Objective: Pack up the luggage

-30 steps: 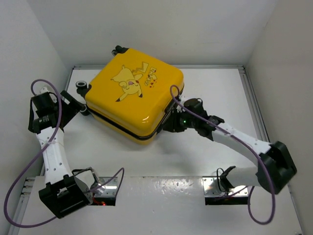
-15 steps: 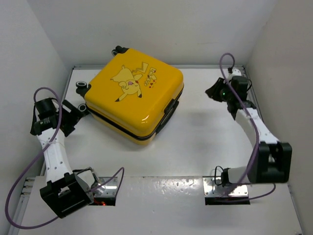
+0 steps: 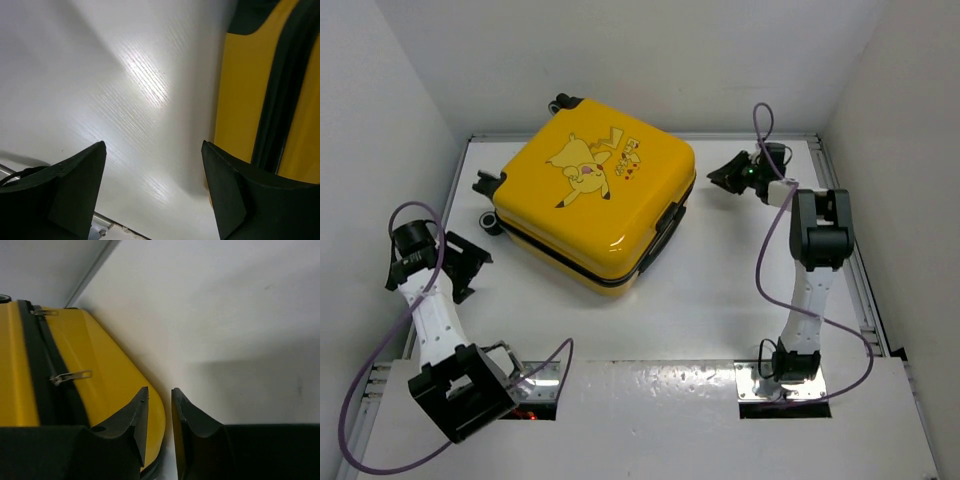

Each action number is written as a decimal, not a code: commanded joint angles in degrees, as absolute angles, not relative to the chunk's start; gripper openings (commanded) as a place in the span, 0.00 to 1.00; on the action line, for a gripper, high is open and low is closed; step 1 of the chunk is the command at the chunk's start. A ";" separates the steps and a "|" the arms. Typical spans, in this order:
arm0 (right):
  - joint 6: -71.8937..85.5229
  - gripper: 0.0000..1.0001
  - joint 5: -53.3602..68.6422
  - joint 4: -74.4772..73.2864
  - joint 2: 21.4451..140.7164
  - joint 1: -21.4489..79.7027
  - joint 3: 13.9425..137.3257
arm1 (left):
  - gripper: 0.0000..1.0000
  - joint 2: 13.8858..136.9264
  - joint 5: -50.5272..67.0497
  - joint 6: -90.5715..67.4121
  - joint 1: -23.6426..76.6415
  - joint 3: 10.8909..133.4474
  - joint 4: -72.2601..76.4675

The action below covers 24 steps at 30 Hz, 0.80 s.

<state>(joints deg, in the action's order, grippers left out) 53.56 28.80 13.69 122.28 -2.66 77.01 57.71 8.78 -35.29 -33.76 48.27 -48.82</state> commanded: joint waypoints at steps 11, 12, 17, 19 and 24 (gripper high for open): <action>68.99 0.27 36.38 20.74 141.67 5.53 97.47 | 0.65 71.98 29.44 -41.03 -39.48 37.36 -23.75; 69.69 0.27 36.65 21.26 141.85 5.62 97.12 | 0.65 73.11 29.97 -42.26 -38.59 36.83 -21.82; 72.07 0.24 40.42 24.87 138.09 7.73 86.77 | 0.65 77.51 28.74 -49.81 -31.04 36.30 -8.28; 71.63 0.23 41.13 26.10 135.36 8.17 80.99 | 0.65 80.14 27.25 -51.58 -27.35 36.91 -4.50; 71.54 0.21 44.56 28.30 128.42 10.02 71.84 | 0.65 91.48 25.75 -56.77 -19.52 42.61 6.76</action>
